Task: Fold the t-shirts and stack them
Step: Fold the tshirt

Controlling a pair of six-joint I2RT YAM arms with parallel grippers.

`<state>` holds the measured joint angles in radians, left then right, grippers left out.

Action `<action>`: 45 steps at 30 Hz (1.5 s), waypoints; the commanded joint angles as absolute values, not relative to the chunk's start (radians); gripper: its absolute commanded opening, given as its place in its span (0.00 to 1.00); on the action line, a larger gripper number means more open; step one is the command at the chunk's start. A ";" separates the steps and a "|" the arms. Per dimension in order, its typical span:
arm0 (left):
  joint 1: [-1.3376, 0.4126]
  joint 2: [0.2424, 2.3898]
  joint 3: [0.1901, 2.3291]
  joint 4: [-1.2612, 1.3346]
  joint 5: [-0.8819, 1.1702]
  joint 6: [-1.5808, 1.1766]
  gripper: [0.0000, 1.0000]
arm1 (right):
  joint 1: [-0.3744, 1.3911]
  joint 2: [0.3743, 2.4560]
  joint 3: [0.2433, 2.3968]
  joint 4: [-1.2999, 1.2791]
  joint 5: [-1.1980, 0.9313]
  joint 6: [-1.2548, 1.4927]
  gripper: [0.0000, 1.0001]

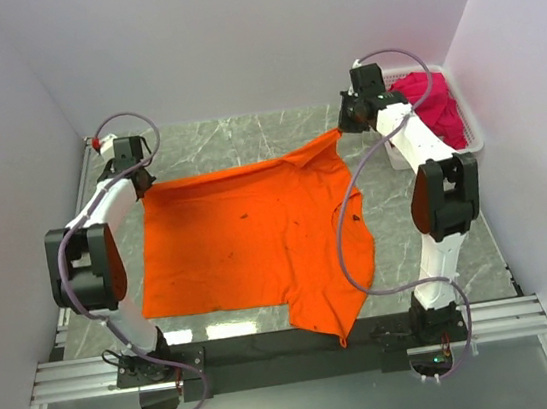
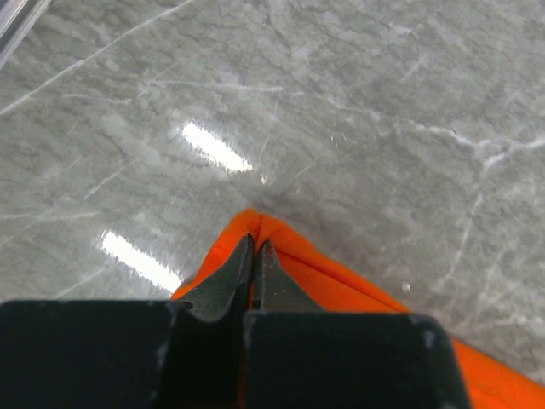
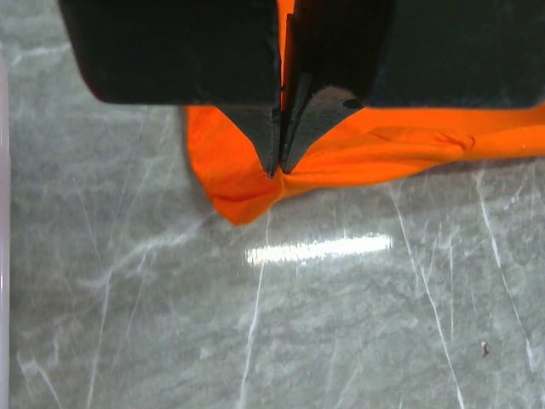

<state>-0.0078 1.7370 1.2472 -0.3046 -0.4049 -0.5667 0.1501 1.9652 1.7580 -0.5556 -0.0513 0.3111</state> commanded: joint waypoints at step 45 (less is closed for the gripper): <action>0.046 1.425 0.896 -0.405 -0.225 -0.683 0.01 | 0.230 1.430 1.106 -0.589 -0.075 0.574 0.00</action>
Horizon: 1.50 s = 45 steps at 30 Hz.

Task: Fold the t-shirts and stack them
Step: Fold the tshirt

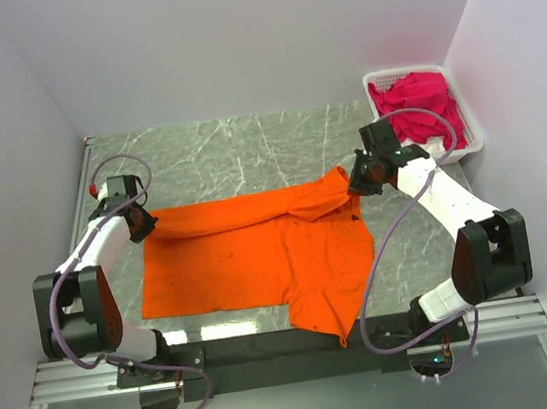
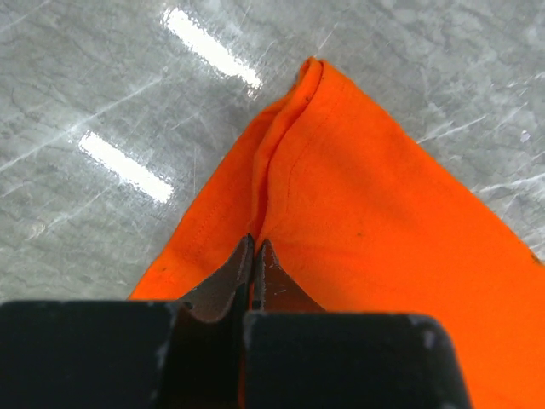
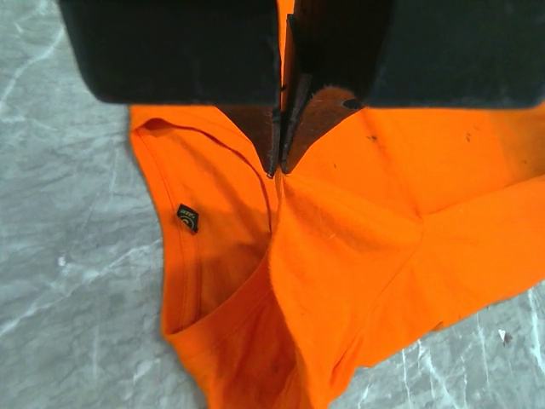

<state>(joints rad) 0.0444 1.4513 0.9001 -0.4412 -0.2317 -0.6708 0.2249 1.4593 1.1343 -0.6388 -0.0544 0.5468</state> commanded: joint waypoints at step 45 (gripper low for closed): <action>0.110 1.666 1.008 -0.238 -0.170 -0.578 0.41 | 0.126 1.876 1.282 -0.205 -0.184 0.456 0.46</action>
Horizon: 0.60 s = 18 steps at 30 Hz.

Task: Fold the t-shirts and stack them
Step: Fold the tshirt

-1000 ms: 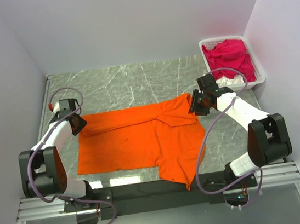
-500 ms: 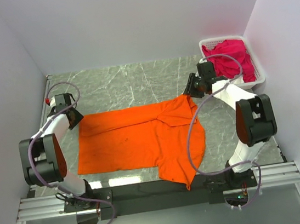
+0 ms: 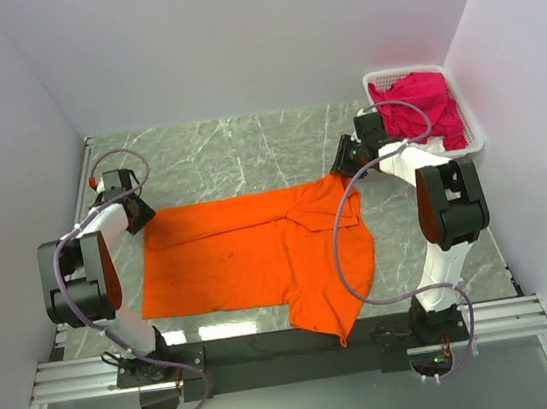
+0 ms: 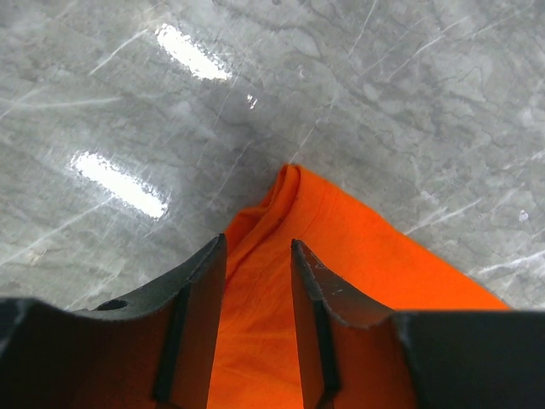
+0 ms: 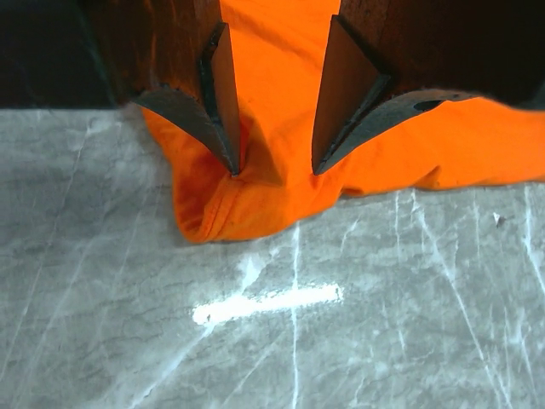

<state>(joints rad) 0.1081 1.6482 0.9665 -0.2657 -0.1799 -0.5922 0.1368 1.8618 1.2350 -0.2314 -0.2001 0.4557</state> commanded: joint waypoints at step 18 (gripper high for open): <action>0.112 1.763 1.042 -0.232 -0.225 -0.583 0.03 | 0.094 1.922 1.261 -0.172 -0.141 0.486 0.14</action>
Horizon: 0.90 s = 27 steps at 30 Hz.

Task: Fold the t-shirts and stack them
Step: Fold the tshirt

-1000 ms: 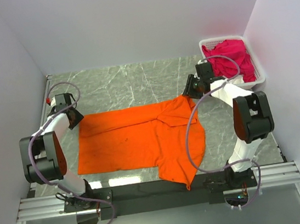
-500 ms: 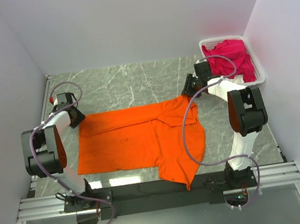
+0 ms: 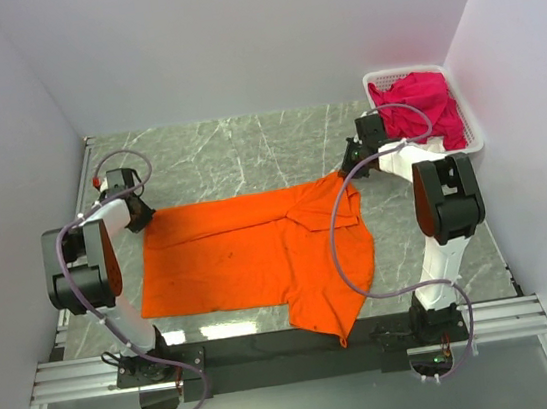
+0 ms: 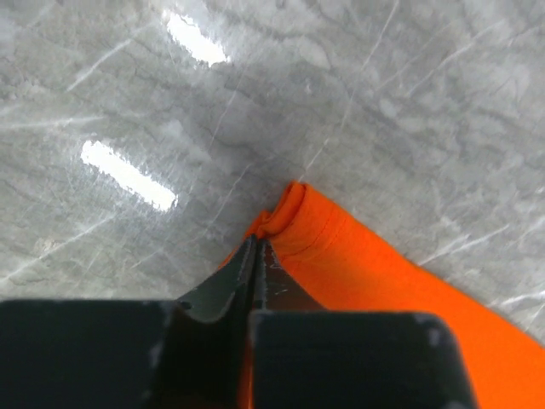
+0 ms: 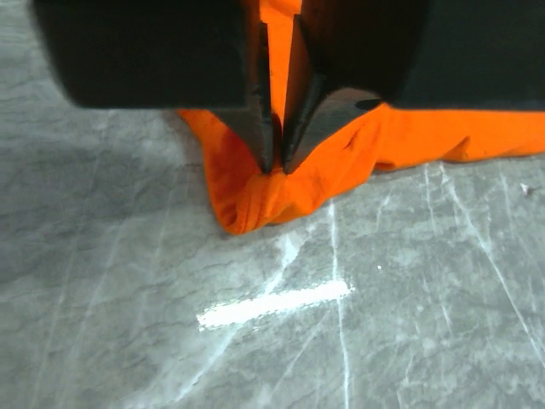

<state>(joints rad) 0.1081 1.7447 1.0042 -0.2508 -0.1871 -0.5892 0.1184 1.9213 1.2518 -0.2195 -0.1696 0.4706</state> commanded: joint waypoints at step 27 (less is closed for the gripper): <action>0.134 1.735 1.147 -0.294 -0.225 -0.597 0.47 | 0.064 1.818 1.279 -0.227 -0.069 0.488 0.38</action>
<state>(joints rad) 0.1333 1.8263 1.1175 -0.2649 -0.2039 -0.6098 0.0425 1.9106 1.2446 -0.2001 -0.1261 0.5220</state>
